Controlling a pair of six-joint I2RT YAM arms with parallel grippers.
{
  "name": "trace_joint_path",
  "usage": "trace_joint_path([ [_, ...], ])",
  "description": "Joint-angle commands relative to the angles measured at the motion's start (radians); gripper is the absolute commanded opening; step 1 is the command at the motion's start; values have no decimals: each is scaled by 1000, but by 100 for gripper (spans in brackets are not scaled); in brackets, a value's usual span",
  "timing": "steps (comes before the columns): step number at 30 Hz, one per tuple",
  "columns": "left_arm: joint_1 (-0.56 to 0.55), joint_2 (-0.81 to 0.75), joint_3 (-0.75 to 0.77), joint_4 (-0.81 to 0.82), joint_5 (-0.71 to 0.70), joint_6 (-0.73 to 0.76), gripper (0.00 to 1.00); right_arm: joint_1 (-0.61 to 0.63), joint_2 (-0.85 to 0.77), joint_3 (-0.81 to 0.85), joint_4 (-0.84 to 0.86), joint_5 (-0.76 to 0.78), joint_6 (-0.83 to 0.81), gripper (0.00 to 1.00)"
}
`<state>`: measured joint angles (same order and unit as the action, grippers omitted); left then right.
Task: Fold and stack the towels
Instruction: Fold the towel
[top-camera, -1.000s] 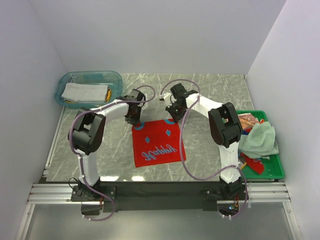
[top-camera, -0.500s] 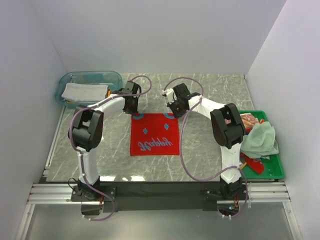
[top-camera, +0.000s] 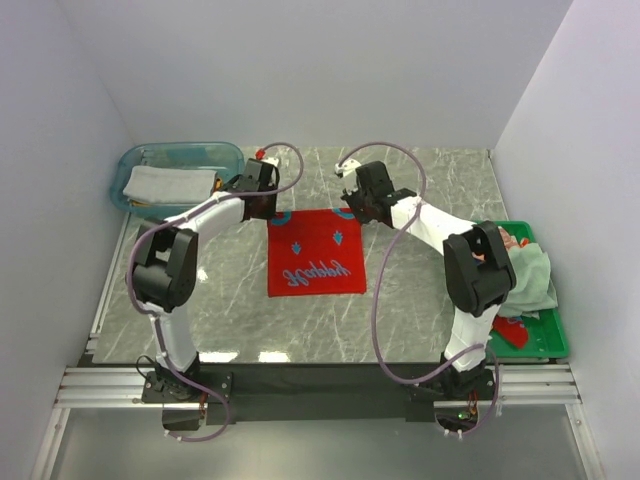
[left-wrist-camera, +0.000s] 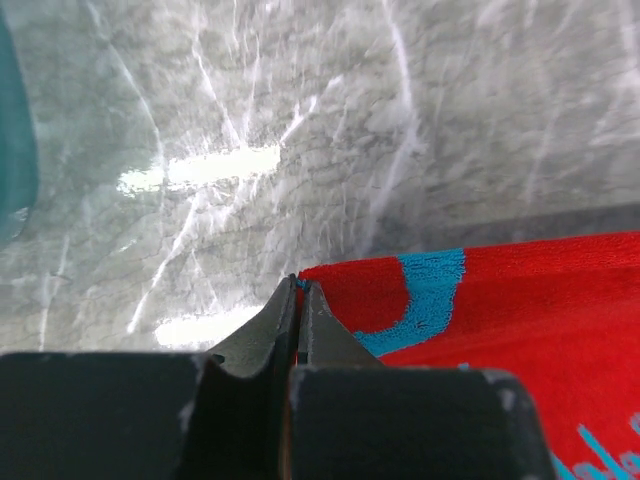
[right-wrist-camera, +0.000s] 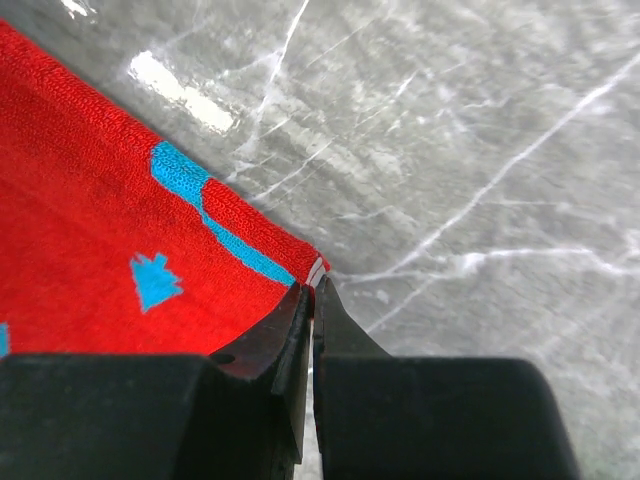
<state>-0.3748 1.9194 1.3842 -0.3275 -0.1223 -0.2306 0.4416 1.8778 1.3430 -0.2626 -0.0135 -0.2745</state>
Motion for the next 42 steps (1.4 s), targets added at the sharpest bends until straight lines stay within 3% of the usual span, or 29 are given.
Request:
trace_joint_path([
  [1,20,-95,-46,37,-57,27,1,-7,-74,-51,40,130,15,0],
  [15,20,-318,-318,258,-37,-98,1,43,-235,-278,215,230,75,0],
  [22,14,-391,-433,292,-28,-185,1,83,-275,-364,232,276,112,0],
  [42,-53,-533,-614,156,-34,-421,1,112,-402,-413,2,268,325,0],
])
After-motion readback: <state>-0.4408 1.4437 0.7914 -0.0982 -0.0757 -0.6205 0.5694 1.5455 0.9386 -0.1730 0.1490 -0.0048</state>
